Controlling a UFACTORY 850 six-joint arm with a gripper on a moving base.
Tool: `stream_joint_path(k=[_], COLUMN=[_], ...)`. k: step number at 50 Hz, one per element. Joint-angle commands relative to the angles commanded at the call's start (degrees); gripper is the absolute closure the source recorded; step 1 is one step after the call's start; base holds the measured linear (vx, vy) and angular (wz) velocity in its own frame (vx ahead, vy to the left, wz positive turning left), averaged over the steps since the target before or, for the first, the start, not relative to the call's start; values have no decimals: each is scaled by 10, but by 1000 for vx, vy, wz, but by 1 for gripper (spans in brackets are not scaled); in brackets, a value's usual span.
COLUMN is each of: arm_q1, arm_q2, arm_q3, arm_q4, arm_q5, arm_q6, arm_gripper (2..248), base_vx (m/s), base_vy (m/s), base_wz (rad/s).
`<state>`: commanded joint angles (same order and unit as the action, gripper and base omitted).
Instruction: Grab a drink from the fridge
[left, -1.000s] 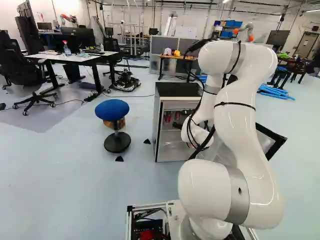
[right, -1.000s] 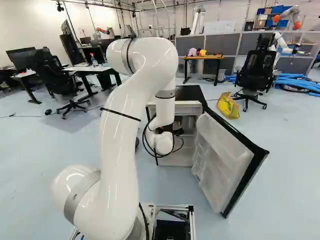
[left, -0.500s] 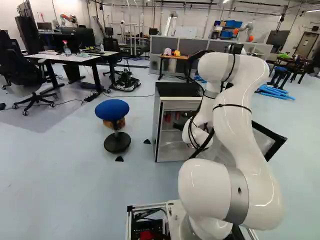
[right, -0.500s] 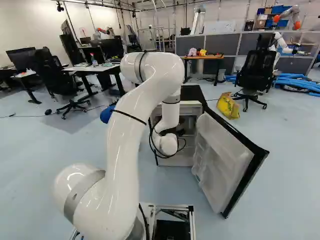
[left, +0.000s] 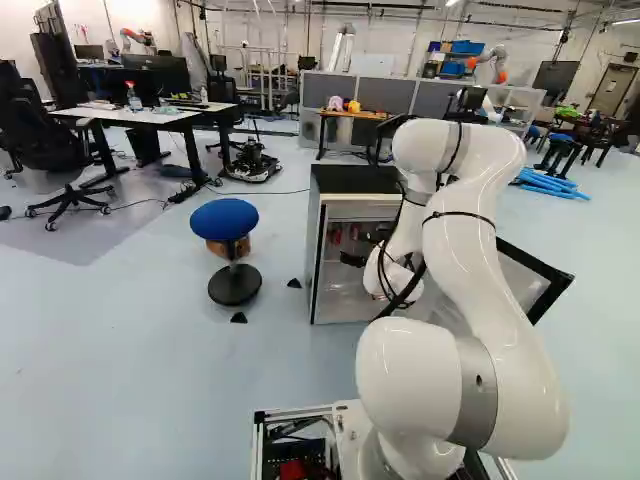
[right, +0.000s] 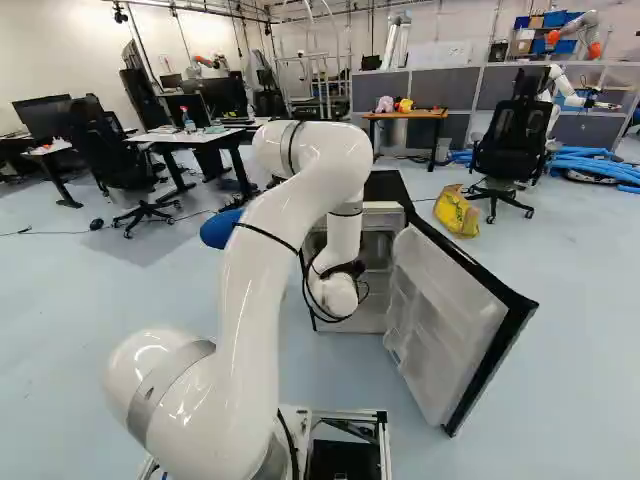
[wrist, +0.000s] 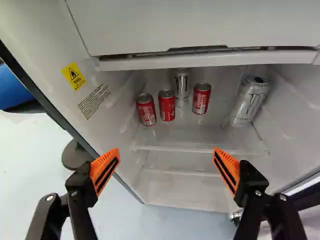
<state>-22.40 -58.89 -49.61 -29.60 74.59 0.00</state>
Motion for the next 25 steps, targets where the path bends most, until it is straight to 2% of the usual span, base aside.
stream_joint_path(k=[25], arm_q1=[0], arm_q2=[-49], arm_q3=[-32], arm_q4=[-32], arm_q5=[29], arm_q6=[0], arm_gripper=[3], base_vx=[0], base_vy=[0], base_wz=[0])
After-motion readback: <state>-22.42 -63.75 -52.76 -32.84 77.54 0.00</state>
